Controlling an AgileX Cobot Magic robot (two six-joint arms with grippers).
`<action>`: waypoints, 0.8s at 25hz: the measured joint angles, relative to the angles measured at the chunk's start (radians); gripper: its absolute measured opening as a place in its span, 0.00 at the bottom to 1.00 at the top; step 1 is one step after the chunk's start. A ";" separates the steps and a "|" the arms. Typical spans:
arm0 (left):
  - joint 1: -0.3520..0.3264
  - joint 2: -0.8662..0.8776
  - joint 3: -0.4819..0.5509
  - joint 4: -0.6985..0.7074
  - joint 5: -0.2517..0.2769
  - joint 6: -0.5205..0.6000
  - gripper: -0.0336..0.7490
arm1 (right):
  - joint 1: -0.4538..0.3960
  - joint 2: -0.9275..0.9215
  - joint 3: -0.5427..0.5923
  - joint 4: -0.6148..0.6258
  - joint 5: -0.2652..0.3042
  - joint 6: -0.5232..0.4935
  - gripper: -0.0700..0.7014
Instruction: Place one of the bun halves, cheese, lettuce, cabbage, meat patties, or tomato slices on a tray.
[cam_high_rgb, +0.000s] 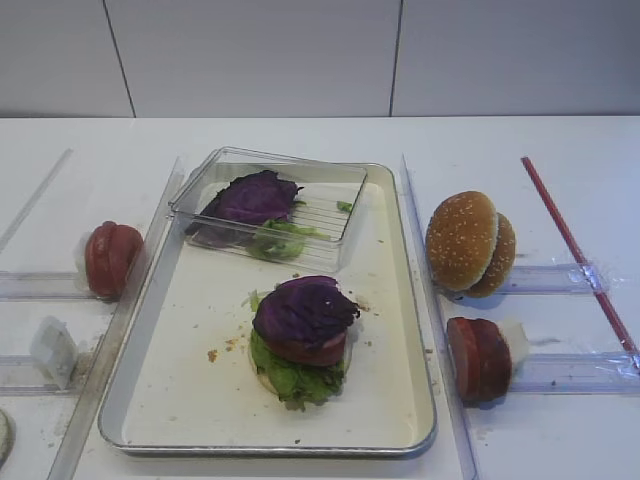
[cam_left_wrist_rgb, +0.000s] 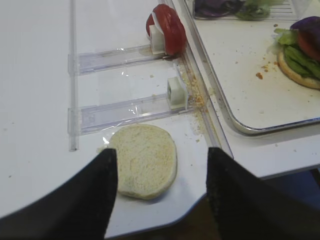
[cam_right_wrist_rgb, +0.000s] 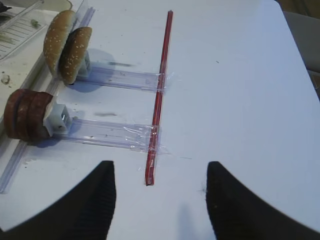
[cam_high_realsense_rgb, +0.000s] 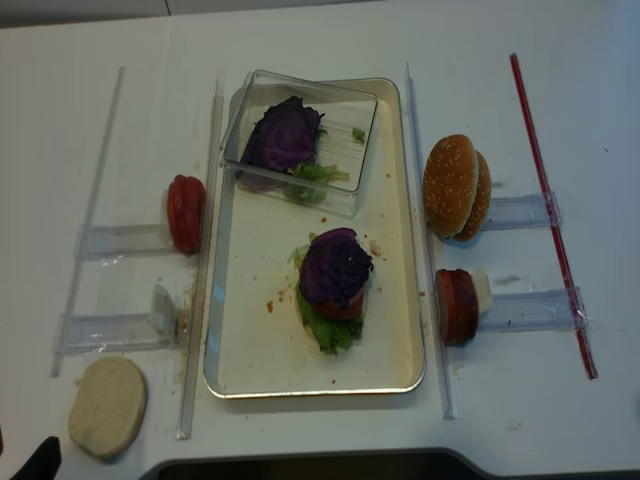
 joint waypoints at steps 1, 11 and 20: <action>0.000 0.000 0.000 0.000 0.000 0.000 0.51 | 0.000 0.000 0.000 0.000 0.000 0.000 0.65; 0.000 0.000 0.000 0.000 0.000 0.000 0.51 | 0.000 0.000 0.000 0.000 0.000 0.000 0.65; 0.000 0.000 0.000 0.000 0.000 0.000 0.51 | 0.000 0.000 0.000 0.000 0.000 0.000 0.65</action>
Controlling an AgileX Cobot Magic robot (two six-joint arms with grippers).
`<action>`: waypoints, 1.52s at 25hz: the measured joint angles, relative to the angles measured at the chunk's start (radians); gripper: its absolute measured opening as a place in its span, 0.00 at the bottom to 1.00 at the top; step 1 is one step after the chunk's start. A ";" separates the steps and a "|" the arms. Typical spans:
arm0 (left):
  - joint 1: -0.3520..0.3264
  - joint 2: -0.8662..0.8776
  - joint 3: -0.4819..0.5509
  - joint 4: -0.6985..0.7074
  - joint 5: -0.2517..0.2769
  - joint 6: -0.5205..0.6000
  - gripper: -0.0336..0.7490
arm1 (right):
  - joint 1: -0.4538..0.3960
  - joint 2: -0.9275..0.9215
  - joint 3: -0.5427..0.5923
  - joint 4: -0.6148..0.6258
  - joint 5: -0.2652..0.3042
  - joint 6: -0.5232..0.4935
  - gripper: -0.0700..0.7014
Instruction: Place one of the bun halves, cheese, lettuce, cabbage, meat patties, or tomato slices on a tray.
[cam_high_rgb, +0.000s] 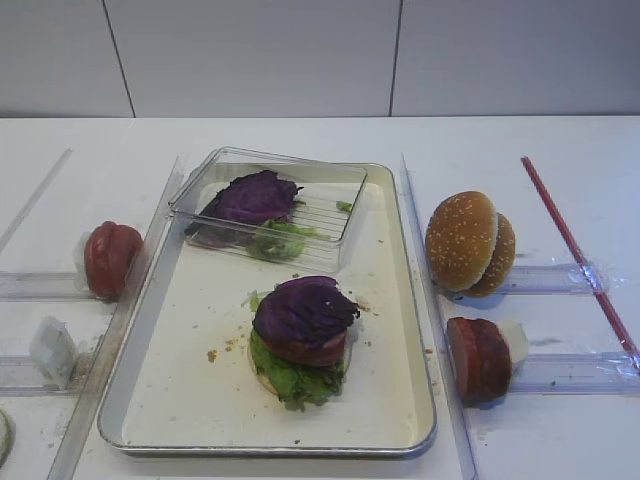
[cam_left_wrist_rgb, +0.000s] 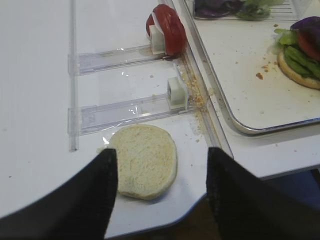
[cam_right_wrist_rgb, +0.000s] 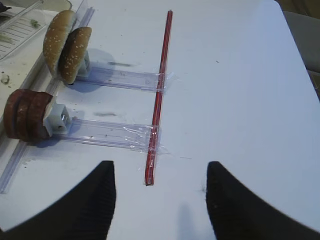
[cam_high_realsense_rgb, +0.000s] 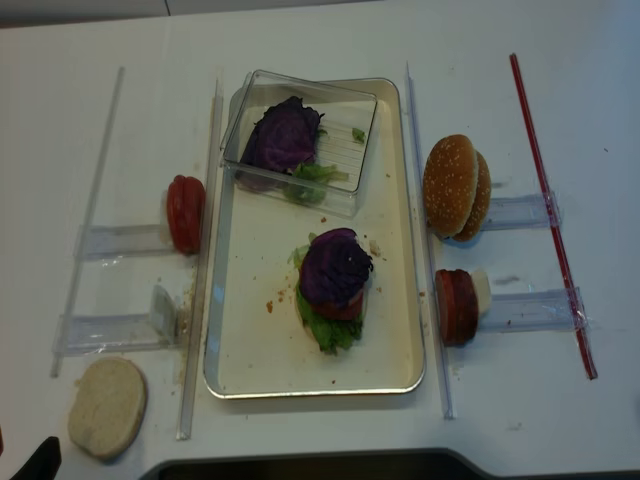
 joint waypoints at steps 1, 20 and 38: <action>0.000 0.000 0.000 0.000 0.000 0.000 0.51 | 0.000 0.000 0.000 0.000 0.000 0.000 0.65; 0.000 0.000 0.000 0.000 0.000 0.000 0.51 | 0.000 0.000 0.000 0.000 0.000 0.000 0.65; 0.000 0.000 0.000 0.000 0.000 0.000 0.50 | 0.000 0.000 0.000 0.000 0.000 0.002 0.65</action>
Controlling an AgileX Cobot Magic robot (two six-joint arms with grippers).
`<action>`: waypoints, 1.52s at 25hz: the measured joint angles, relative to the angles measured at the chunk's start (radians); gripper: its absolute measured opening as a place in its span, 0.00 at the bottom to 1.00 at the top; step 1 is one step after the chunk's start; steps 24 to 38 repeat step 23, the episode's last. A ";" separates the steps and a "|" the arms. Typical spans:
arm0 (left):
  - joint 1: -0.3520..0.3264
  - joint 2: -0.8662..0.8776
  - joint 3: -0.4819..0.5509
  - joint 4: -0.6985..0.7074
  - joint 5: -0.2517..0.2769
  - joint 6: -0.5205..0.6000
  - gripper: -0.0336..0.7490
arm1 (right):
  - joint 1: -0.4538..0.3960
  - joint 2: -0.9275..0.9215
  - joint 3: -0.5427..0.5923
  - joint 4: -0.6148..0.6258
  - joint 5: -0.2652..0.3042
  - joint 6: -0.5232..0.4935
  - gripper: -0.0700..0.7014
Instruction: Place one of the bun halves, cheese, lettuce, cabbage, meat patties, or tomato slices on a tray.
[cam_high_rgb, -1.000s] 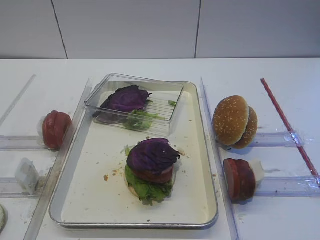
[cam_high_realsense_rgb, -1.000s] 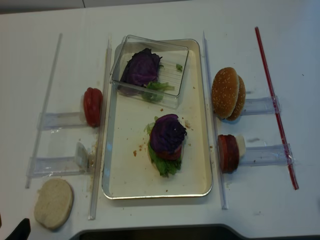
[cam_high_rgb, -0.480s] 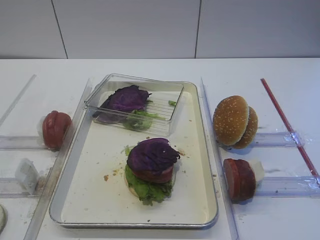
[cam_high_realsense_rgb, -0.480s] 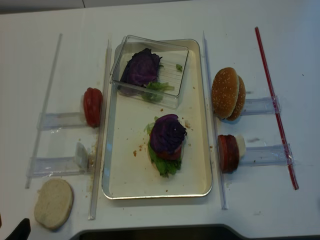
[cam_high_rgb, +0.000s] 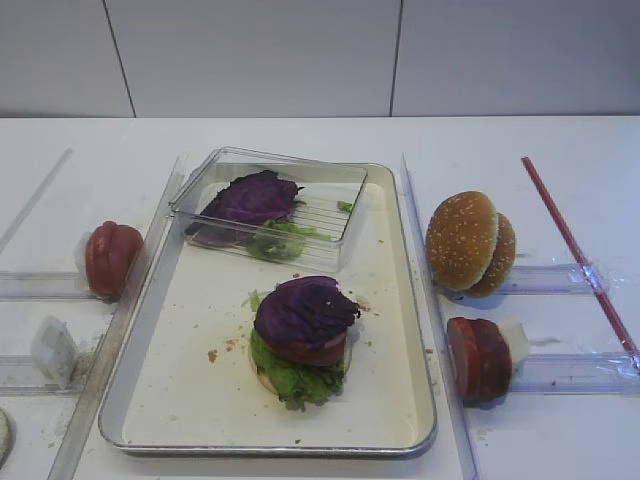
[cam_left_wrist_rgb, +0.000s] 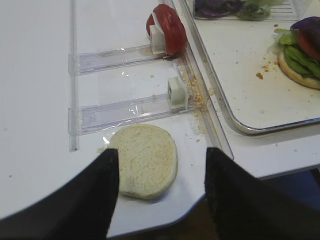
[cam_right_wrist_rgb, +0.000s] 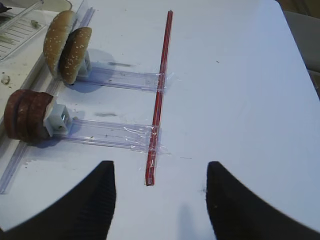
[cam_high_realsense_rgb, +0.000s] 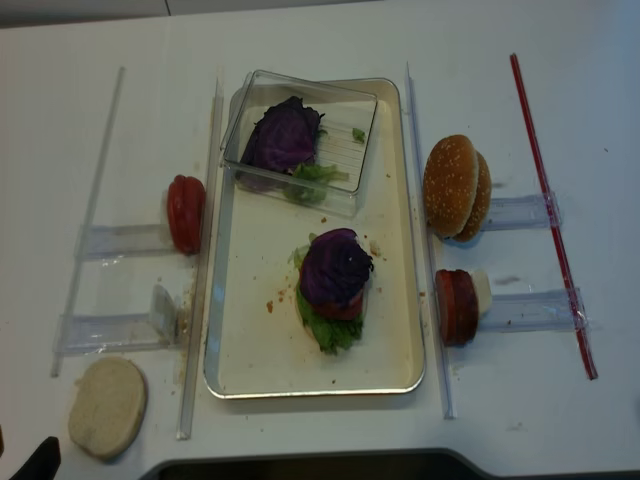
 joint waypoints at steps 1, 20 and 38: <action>0.000 0.000 0.000 0.000 0.000 0.000 0.50 | 0.000 0.000 0.000 0.000 0.000 0.000 0.65; 0.000 0.000 0.000 0.000 0.000 0.000 0.49 | 0.000 0.000 0.000 0.000 0.000 0.000 0.65; 0.000 0.000 0.000 0.000 0.000 0.000 0.49 | 0.000 0.000 0.000 0.000 0.000 0.000 0.65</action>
